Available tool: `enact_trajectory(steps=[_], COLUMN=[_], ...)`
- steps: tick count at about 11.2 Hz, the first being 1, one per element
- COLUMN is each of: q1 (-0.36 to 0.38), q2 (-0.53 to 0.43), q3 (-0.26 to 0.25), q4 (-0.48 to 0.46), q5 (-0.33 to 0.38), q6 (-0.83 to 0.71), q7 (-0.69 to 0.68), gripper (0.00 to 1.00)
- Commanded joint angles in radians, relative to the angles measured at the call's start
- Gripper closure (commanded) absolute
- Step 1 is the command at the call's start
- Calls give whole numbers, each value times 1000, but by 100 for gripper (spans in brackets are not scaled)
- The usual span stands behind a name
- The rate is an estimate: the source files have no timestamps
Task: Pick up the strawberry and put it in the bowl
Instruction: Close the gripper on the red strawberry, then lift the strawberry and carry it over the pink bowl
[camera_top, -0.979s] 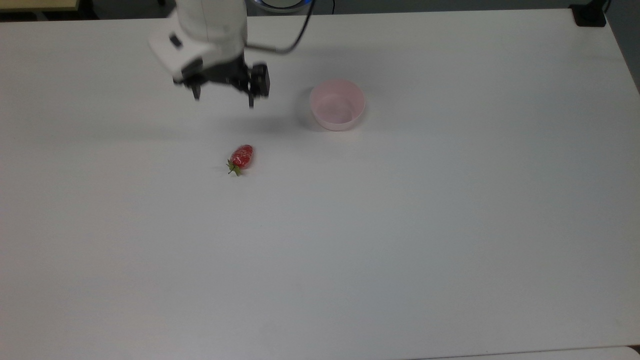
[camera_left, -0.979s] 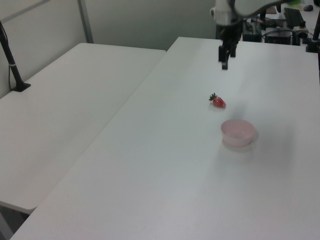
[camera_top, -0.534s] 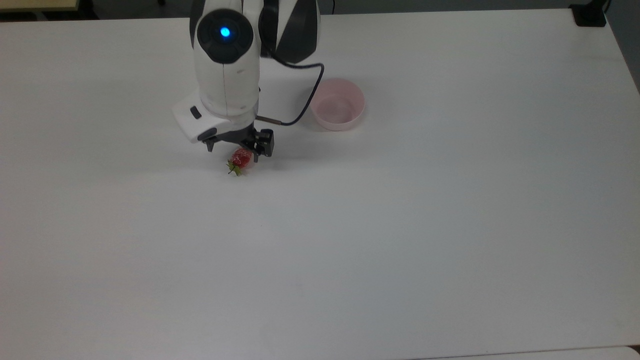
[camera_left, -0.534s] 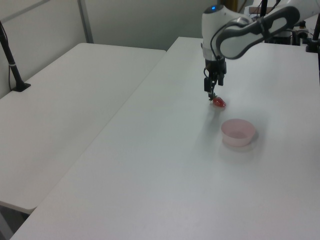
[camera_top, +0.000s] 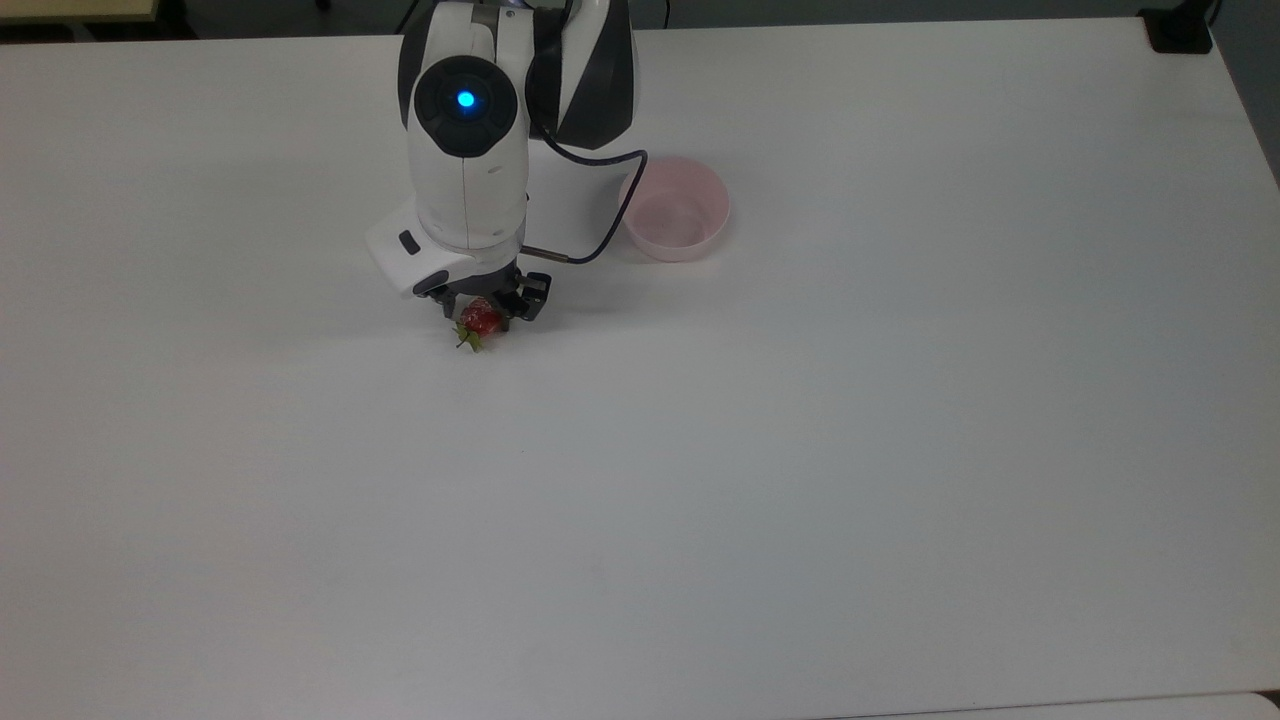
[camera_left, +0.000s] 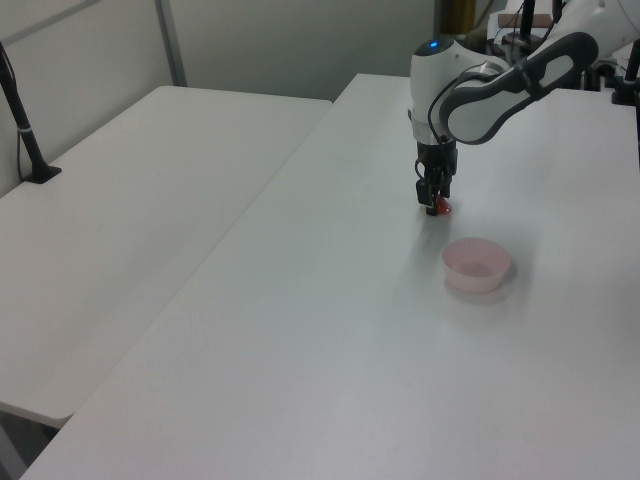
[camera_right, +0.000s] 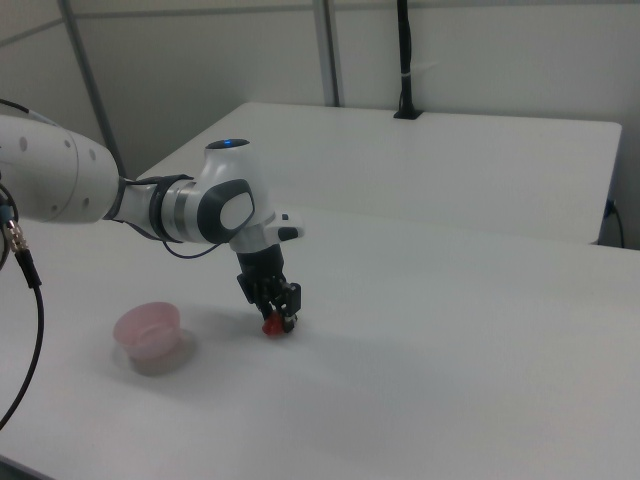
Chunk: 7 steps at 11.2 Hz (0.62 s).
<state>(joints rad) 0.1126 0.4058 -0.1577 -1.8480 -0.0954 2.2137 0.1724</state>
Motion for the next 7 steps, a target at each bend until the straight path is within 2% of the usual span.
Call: enact_trajectory(steps=[1,3,5,7], q1=[21,16,24,76], q2=[-13,-34,-160,-276], q3=[-14,-16,-14,-14], q4=[-39,-36,-62,-95], q5=[-10,-9,2,48], q6=[52,46,14,-86], q7=[15,13,10,-28], gripper=[78,79,78,77])
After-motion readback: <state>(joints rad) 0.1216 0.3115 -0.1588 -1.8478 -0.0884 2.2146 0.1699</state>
